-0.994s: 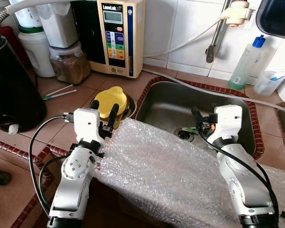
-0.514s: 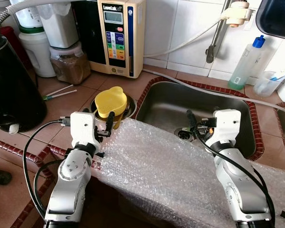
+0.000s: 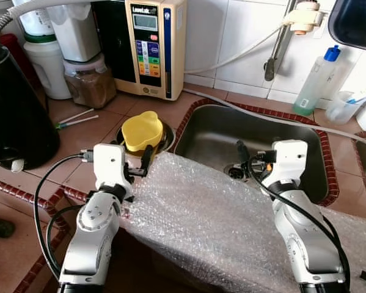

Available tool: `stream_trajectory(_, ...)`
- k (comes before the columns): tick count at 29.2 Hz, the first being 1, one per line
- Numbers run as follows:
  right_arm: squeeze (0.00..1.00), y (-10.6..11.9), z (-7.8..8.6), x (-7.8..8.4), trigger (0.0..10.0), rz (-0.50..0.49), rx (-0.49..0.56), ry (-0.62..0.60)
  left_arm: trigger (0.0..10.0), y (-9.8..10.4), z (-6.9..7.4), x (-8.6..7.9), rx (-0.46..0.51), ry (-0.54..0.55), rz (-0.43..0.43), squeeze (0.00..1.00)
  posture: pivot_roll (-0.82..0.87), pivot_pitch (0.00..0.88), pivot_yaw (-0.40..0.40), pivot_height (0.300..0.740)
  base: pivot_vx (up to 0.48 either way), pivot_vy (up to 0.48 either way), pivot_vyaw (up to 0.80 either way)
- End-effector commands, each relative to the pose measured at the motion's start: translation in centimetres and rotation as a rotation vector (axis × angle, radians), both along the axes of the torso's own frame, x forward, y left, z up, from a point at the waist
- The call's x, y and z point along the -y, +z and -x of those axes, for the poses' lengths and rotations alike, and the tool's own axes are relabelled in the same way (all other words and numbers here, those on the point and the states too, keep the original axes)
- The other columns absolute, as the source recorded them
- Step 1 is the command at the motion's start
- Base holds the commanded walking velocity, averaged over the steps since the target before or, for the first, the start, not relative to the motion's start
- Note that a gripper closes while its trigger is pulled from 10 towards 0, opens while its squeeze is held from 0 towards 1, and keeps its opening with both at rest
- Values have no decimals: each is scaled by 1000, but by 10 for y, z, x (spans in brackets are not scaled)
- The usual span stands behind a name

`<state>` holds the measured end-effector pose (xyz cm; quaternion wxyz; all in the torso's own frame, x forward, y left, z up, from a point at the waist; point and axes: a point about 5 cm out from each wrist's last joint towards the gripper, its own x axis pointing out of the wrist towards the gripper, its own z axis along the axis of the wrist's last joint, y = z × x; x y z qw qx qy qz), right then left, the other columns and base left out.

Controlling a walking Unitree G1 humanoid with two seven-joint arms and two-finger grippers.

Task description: Kitchen organization

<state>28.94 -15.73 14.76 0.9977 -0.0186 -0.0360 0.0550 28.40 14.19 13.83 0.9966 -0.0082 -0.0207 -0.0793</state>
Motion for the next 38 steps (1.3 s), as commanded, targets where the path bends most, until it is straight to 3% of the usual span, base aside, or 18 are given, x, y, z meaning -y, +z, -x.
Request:
stream_trajectory(1,1000,8,-1,1,10000,0,34,-14,10000,5,0,0,20,-2,-1,1000,-11,0,-8,740,0,0,0)
stream_trajectory(8,1000,12,-2,-3,10000,-18,47,32,10000,8,1,3,41,-11,-42,1000,-11,0,-10,740,0,0,0)
stream_trajectory(9,737,13,-2,-5,10000,-13,49,33,10000,9,0,3,43,-8,-46,0,-11,0,-10,740,0,0,0)
stream_trajectory(10,737,13,-2,-5,10000,-12,49,34,10000,9,0,3,43,-8,-46,0,-11,0,-10,740,0,0,0)
stream_trajectory(11,0,13,-2,-5,10000,-12,48,36,10000,9,0,3,42,-9,-44,0,-12,0,-10,740,0,0,0)
stream_trajectory(17,0,11,-1,-6,10000,-10,37,49,10000,7,0,5,29,-30,-21,0,-16,0,-10,740,0,0,0)
stream_trajectory(38,0,6,0,-7,10000,-19,12,61,10000,5,1,5,16,-45,-26,0,-14,0,-7,740,0,-243,0)
